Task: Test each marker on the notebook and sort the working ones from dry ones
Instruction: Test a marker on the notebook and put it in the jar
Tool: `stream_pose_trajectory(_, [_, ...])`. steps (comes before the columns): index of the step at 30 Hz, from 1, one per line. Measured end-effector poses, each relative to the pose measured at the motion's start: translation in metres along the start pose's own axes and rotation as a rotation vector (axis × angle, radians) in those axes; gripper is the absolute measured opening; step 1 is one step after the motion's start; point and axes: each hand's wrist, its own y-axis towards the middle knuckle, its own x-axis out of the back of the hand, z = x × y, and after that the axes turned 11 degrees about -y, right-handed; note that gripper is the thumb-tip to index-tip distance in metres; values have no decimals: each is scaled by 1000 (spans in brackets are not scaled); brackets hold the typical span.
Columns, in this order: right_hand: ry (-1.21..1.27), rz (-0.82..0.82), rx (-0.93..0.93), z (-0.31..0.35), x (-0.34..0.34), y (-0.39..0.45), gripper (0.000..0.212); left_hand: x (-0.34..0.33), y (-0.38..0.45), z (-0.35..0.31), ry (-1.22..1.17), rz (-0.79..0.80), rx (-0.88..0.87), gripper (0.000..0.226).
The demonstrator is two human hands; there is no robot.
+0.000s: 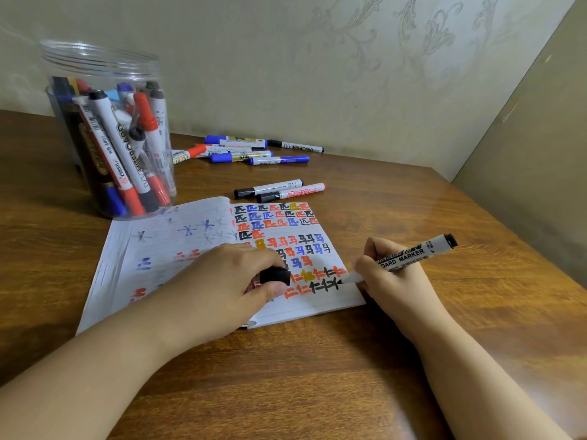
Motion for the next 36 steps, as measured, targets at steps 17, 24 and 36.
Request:
stream_pose_trajectory(17, [-4, -66, -22, 5, 2, -2, 31, 2, 0, -1, -17, 6, 20, 17])
stream_pose_trajectory(24, [254, 74, -1, 55, 3, 15, 17, 21, 3, 2, -135, -182, 84, 22])
stream_pose_trajectory(36, [620, 62, -78, 89, -52, 29, 20, 32, 8, 18, -220, -300, 239, 25])
